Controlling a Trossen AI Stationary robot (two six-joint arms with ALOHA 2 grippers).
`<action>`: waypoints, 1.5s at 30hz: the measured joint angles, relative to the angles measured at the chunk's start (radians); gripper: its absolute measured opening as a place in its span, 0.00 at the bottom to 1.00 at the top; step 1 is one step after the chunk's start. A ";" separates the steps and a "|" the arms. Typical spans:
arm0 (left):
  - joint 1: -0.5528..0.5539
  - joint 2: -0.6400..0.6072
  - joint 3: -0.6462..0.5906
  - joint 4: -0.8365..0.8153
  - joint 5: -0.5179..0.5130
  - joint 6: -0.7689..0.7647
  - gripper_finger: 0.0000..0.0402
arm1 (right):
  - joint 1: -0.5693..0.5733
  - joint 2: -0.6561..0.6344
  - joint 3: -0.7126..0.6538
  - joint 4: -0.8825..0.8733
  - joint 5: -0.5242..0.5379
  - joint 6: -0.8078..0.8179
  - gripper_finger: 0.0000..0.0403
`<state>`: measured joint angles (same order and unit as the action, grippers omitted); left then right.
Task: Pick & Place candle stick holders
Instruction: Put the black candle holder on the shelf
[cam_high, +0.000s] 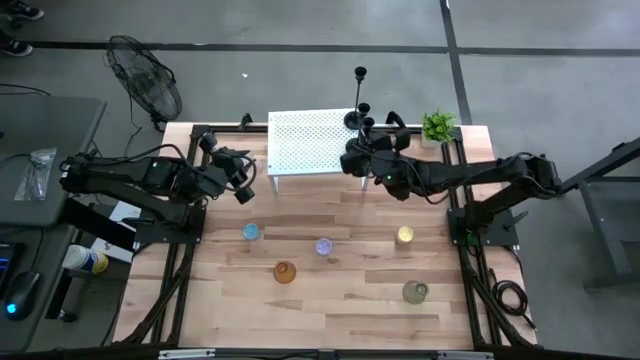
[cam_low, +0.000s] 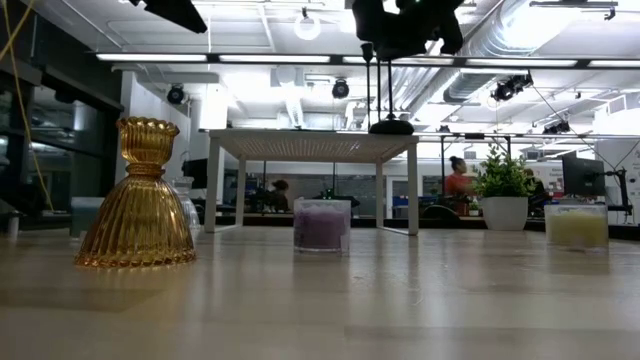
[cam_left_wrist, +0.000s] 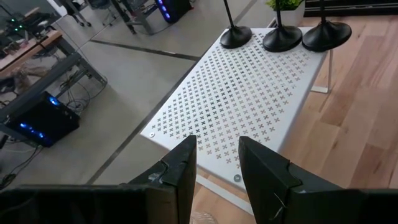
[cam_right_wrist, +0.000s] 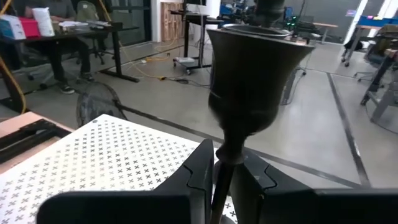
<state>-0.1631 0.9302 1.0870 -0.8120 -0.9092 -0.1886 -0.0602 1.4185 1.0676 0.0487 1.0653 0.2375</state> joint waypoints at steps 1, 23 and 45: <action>0.000 0.000 0.000 0.000 -0.001 0.000 0.29 | -0.005 0.000 0.000 0.000 -0.009 0.000 0.08; 0.000 0.000 0.000 0.000 -0.002 0.000 0.29 | -0.074 0.000 -0.001 0.103 -0.107 -0.085 0.08; 0.000 0.000 0.000 0.000 -0.002 0.000 0.29 | -0.078 0.000 -0.001 0.188 -0.157 -0.085 0.08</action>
<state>-0.1631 0.9306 1.0870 -0.8120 -0.9108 -0.1886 -0.1383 1.4189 1.0668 0.2367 0.9083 0.1529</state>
